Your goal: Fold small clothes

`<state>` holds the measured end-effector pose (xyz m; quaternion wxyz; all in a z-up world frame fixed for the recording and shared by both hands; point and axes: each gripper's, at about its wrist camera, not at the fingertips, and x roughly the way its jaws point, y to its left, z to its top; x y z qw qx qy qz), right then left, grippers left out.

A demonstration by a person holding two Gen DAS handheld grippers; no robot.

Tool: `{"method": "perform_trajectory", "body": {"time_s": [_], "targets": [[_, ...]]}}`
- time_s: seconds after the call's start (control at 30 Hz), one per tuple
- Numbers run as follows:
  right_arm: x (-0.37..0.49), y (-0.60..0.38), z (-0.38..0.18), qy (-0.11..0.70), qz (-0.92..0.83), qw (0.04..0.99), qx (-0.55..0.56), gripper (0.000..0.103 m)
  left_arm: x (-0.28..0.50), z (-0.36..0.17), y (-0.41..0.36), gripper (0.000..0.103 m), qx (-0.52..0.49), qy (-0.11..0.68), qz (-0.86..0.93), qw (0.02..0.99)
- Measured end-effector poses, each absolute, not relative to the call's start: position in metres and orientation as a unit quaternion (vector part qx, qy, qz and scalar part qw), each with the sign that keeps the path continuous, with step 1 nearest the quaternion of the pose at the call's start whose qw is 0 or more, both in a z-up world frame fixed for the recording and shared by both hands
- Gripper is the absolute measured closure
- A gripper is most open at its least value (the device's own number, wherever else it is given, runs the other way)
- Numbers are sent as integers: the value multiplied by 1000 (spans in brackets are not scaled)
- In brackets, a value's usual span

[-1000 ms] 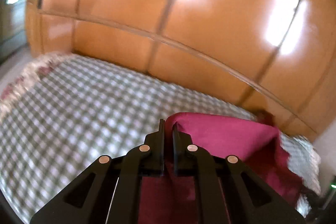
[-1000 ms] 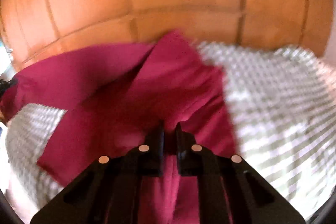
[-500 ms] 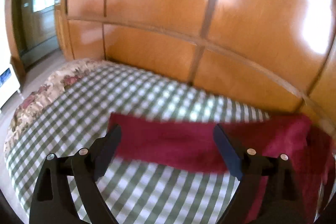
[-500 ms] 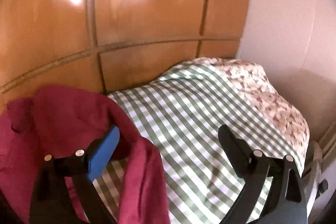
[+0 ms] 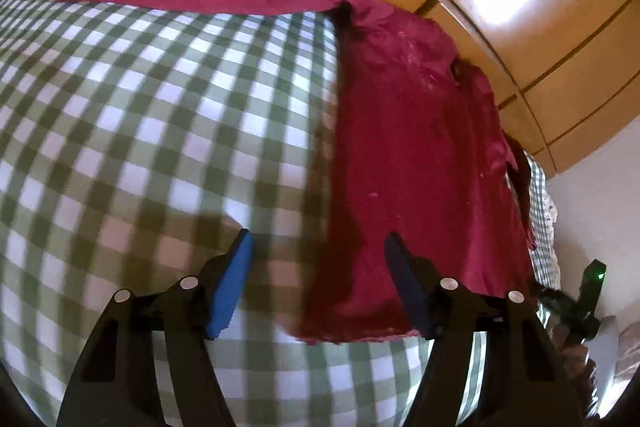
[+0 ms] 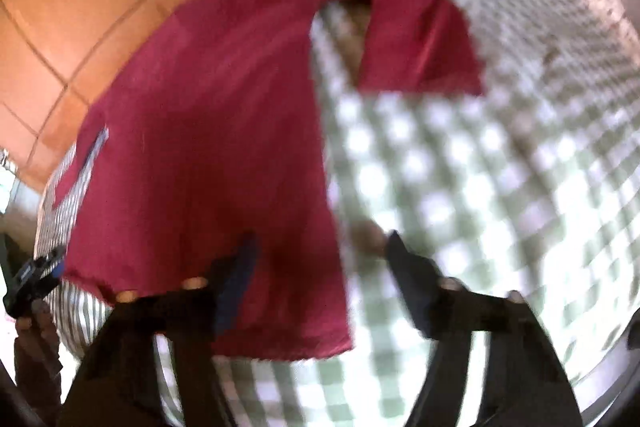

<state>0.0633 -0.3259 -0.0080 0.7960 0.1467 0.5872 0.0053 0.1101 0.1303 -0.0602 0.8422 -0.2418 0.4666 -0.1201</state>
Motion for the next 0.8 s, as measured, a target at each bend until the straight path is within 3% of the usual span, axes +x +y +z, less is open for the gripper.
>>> {"method": "perform_trajectory", "body": {"time_s": [0.03,0.07,0.13,0.47,0.63,0.8], "targets": [[64,-320,-7,586,11,800,130,57,113,-61,124,88,-240,475,-136,836],[65,-320,-7,588,12,799,127,74,115,-62,119,94,-238,484,-139,830],[68,-319,0,589,21,797,131,95,114,-58,110,100,-219,480,-127,840],[16,-344,77,538,35,837,92,95,41,-12,108,100,-219,435,-170,857],[-24,-360,51,578,14,810,99,95,-9,-24,104,100,-225,459,-174,842],[-35,-354,24,613,2,786,80,91,-10,-52,100,100,-205,505,-143,826]]}}
